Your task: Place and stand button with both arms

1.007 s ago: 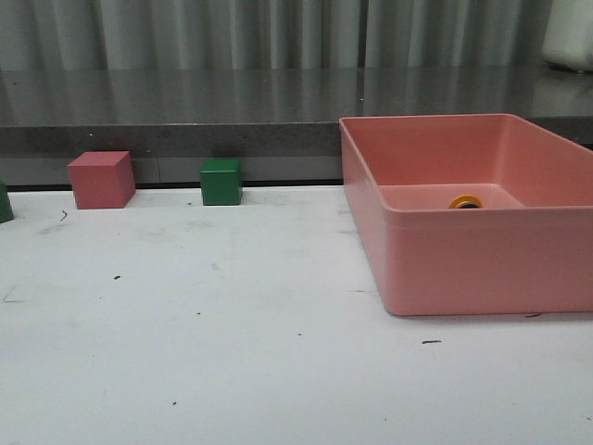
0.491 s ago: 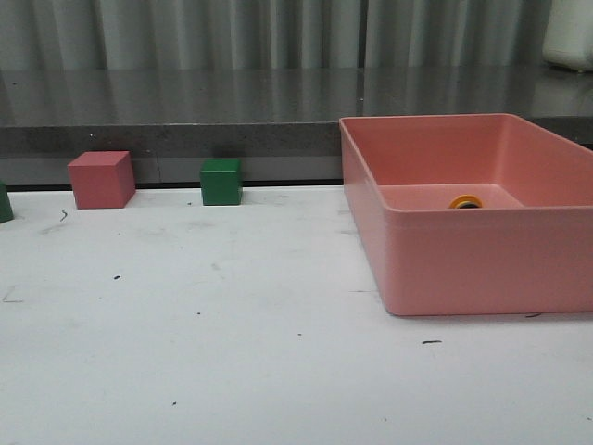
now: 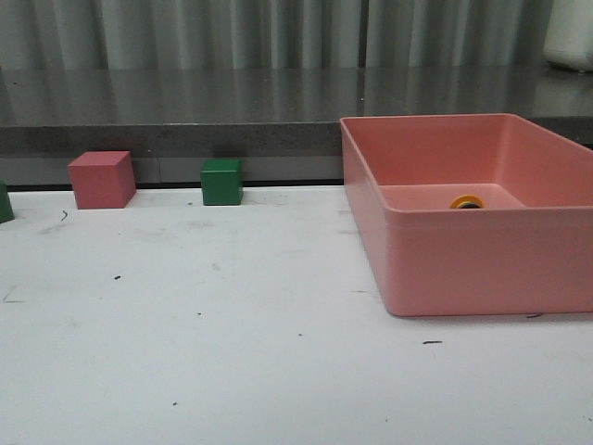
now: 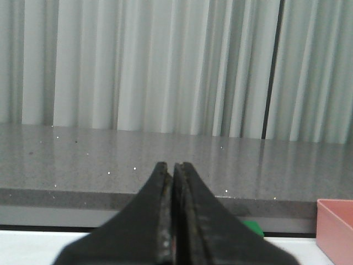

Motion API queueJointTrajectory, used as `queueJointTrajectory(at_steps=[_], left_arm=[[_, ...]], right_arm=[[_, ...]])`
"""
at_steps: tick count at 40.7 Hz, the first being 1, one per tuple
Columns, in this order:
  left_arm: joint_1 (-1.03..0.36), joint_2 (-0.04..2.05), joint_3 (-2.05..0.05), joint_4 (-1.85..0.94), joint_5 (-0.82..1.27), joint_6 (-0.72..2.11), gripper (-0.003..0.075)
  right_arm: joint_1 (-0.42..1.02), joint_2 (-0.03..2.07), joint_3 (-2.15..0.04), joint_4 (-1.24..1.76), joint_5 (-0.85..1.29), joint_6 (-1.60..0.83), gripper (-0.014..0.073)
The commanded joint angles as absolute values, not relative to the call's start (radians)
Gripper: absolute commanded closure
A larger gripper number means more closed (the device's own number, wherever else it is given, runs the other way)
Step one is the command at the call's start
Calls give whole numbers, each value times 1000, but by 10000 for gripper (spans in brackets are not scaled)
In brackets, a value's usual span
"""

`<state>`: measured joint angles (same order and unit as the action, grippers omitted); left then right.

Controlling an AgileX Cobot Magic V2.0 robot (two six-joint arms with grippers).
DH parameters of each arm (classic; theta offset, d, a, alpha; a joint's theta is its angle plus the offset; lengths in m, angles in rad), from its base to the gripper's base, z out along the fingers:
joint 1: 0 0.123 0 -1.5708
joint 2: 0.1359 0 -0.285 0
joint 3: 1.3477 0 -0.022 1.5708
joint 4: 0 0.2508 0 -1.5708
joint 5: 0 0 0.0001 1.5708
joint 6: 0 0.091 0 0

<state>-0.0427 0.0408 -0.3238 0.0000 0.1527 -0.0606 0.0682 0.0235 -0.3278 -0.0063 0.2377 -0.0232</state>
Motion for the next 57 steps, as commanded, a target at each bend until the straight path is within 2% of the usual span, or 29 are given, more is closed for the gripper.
queueJointTrajectory(at_steps=[1, 10, 22, 37, 40, 43, 45, 47, 48, 50, 53, 57], left_arm=[[-50, 130, -460, -11, 200, -65, 740], [-50, 339, -632, -11, 364, -65, 740], [-50, 498, -635, -11, 376, -65, 740], [-50, 597, -635, -11, 376, -65, 739], [-50, 609, -635, -11, 376, -65, 727], [-50, 618, -635, 0, 376, -65, 656], [-50, 623, -635, 5, 376, -65, 566], [-50, 627, -635, 7, 376, -65, 430], [-50, 627, -635, 7, 374, -65, 395], [-50, 627, -635, 7, 370, -65, 269], [-50, 627, -635, 7, 368, -65, 178], [-50, 627, -635, 7, 371, -65, 175]], right_arm=[[69, 111, -455, -7, 259, -29, 711], [69, 305, -616, -7, 407, -29, 711], [69, 503, -639, -7, 527, -29, 711], [69, 643, -639, -7, 532, -29, 695], [69, 656, -639, -7, 532, -29, 619], [69, 659, -639, -7, 532, -29, 487], [69, 659, -639, -7, 532, -29, 365], [69, 659, -639, -7, 532, -29, 239], [69, 659, -639, -7, 532, -29, 175], [69, 659, -639, -7, 532, -29, 86], [69, 659, -639, -7, 532, -29, 11], [69, 659, -639, -7, 534, -29, 10]])
